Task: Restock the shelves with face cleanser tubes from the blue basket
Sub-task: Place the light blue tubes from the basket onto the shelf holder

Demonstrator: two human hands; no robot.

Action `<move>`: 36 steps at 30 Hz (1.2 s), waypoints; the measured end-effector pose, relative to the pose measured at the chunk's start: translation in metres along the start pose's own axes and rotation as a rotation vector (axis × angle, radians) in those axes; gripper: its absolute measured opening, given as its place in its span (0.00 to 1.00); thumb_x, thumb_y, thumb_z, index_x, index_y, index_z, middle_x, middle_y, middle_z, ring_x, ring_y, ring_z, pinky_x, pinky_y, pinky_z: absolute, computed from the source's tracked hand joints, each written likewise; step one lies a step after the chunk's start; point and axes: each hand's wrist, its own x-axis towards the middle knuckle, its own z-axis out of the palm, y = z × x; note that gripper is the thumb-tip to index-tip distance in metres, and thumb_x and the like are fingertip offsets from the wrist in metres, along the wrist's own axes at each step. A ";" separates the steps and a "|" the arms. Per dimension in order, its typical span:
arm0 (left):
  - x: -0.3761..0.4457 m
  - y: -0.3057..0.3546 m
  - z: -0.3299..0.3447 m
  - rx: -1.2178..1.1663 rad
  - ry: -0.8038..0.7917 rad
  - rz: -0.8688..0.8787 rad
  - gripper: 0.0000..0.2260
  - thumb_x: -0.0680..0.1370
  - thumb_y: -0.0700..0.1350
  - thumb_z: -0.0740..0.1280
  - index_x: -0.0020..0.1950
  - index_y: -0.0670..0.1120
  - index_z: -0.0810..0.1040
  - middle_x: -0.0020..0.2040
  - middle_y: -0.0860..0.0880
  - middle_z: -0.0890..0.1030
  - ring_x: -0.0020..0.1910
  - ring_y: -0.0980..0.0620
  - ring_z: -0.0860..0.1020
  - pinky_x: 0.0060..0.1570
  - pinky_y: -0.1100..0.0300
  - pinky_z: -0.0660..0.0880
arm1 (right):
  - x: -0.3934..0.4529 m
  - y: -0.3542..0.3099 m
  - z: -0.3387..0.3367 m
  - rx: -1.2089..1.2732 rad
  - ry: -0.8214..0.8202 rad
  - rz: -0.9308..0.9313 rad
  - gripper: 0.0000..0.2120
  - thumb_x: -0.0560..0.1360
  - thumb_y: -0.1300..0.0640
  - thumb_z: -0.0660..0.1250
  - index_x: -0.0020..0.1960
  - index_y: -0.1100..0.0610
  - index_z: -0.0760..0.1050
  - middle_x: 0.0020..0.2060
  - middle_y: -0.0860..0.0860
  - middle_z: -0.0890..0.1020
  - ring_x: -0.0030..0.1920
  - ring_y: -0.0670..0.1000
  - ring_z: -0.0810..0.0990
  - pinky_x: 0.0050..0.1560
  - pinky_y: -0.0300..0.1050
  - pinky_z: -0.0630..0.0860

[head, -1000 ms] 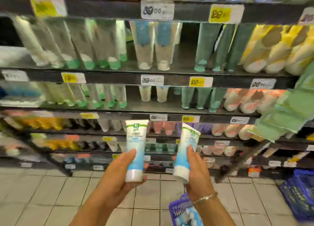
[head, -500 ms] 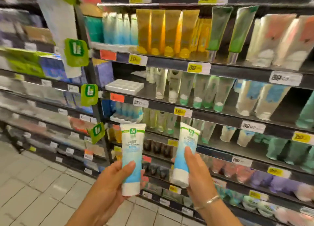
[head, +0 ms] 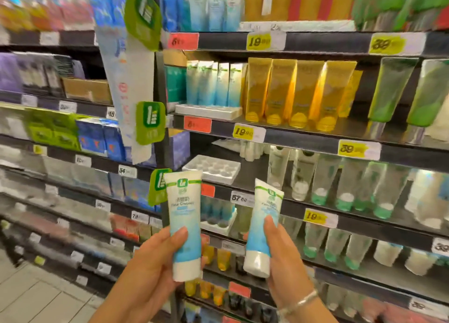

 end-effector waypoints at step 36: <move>0.290 0.172 -0.027 0.078 -0.329 0.194 0.17 0.63 0.43 0.69 0.52 0.45 0.79 0.41 0.45 0.85 0.37 0.53 0.83 0.35 0.62 0.79 | 0.323 -0.155 0.201 -0.408 0.149 -0.442 0.21 0.75 0.52 0.65 0.65 0.56 0.66 0.61 0.56 0.77 0.57 0.56 0.79 0.56 0.55 0.78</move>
